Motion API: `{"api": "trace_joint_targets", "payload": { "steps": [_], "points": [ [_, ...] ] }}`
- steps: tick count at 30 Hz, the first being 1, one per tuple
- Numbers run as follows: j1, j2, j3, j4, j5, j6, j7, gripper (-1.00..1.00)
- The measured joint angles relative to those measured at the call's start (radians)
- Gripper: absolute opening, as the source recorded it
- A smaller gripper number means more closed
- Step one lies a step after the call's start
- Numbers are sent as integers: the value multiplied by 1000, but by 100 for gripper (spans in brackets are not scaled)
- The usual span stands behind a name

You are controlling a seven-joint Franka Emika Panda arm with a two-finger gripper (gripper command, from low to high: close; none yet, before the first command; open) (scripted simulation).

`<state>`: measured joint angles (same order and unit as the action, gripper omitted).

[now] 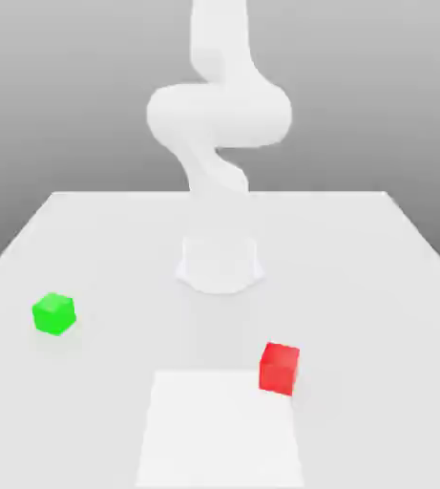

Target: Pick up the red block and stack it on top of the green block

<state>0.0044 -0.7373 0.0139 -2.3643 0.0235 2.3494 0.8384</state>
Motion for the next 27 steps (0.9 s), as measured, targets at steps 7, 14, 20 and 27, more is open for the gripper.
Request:
{"api": "trace_joint_targets", "payload": {
  "steps": [7, 14, 20, 27],
  "points": [
    [16, 212, 72, -211, 67, 163, 136, 0],
    [33, 440, 173, -434, 94, 338, 318, 0],
    [28, 753, 209, -541, -53, 578, 548, 0],
    [127, 905, 77, -523, -188, 705, 652, -100]
  ]
}}
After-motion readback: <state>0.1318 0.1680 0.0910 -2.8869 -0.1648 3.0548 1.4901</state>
